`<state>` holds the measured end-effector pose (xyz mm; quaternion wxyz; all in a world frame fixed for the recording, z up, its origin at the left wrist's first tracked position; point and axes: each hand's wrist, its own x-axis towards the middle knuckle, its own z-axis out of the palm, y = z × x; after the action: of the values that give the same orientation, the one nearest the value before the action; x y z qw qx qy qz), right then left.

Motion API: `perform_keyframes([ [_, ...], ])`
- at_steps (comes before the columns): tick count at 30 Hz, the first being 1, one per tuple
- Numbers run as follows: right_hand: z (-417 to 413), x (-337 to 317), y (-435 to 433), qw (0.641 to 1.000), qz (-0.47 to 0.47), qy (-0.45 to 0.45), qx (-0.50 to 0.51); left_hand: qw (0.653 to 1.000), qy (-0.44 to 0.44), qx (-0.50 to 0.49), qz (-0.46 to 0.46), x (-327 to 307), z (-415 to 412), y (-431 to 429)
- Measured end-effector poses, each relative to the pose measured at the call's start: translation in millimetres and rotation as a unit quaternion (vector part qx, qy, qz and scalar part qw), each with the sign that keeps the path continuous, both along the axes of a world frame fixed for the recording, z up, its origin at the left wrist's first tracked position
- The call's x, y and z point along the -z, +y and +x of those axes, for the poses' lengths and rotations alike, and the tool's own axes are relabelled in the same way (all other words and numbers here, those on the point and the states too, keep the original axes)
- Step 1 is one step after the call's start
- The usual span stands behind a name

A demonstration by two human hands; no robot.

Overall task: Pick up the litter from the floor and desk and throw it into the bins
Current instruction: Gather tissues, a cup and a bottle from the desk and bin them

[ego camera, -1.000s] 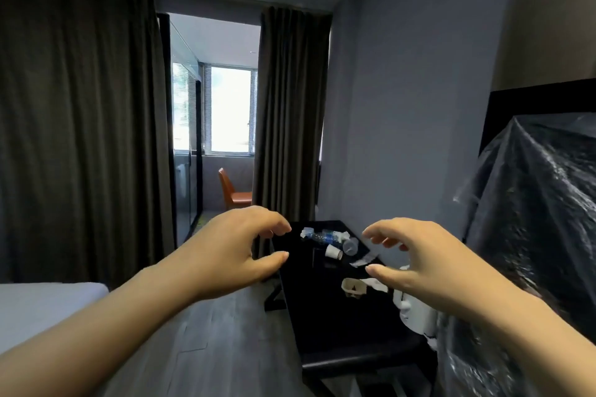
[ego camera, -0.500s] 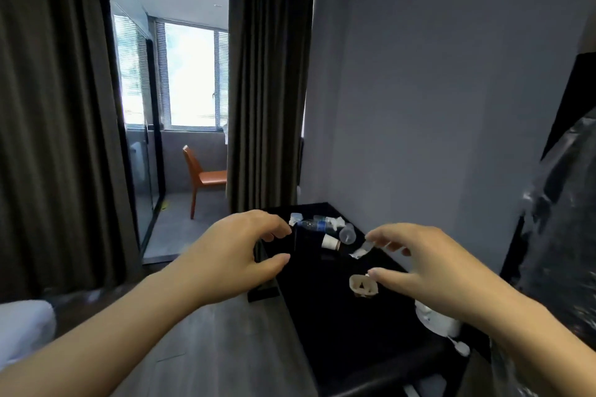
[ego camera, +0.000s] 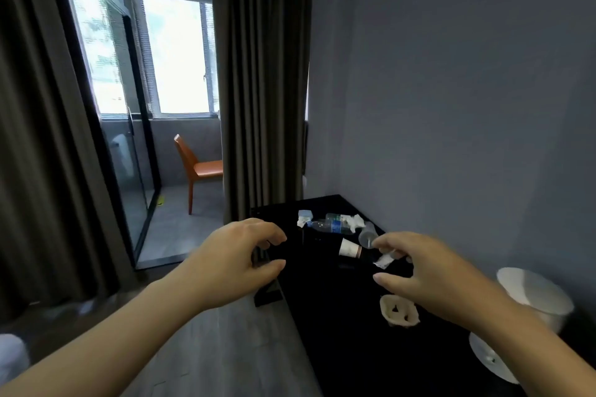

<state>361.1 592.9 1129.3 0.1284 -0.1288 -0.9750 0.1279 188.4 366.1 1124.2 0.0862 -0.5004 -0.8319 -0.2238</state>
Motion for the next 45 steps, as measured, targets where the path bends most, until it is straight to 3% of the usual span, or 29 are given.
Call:
perform_keyframes([
  [22, -280, 77, 43, 0.983, -0.094, -0.044, 0.151, 0.988, -0.075, 0.127, -0.052, 68, -340, 82],
  [35, -382, 128, 108, 0.958, -0.17, -0.105, 0.207, 0.971, -0.147, 0.16, -0.1, 130, -457, 164],
  [45, -454, 159, 204, 0.937, -0.231, -0.087, 0.247, 0.956, -0.178, 0.175, -0.155, 153, -543, 284],
])
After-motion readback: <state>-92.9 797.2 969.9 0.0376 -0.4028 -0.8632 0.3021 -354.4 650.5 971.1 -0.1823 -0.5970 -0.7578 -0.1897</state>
